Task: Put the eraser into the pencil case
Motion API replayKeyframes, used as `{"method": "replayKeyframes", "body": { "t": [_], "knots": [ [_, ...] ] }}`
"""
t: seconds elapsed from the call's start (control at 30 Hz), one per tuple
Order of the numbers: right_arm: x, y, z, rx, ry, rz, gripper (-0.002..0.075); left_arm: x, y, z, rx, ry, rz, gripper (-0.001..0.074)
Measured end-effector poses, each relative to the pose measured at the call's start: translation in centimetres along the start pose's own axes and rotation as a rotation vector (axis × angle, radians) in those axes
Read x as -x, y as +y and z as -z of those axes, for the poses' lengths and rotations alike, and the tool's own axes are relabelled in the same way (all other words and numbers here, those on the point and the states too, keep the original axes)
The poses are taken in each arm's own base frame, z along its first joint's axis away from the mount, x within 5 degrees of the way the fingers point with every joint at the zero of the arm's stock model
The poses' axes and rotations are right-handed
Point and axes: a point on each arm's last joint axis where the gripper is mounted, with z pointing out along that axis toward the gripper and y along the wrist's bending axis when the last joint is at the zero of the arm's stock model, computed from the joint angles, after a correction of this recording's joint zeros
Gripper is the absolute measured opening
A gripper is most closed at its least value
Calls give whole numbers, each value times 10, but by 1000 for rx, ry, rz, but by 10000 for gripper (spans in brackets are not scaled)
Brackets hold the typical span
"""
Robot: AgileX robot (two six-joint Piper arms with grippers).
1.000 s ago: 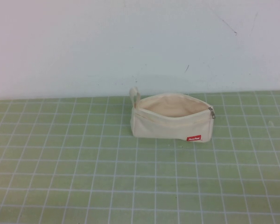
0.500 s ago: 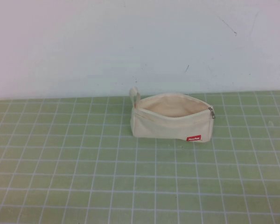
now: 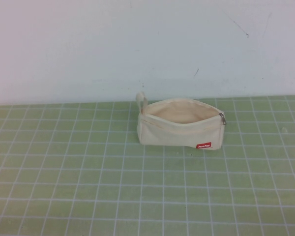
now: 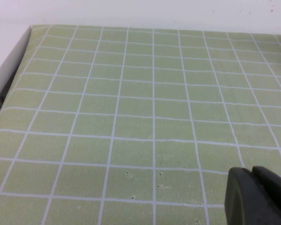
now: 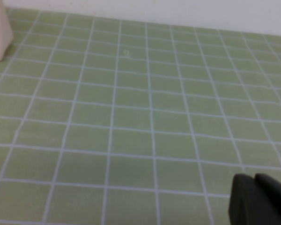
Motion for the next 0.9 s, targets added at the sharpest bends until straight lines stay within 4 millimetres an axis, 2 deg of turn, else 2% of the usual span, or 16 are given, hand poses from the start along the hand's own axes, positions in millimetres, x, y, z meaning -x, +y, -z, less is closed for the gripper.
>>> {"method": "replayKeyframes", "body": {
  "t": [0.2, 0.9],
  "knots": [
    [0, 2, 0, 47, 7, -20, 0, 0, 0, 0, 0, 0, 0, -1],
    [-1, 2, 1, 50, 14, -50, -1, 0, 0, 0, 0, 0, 0, -1]
  ]
}}
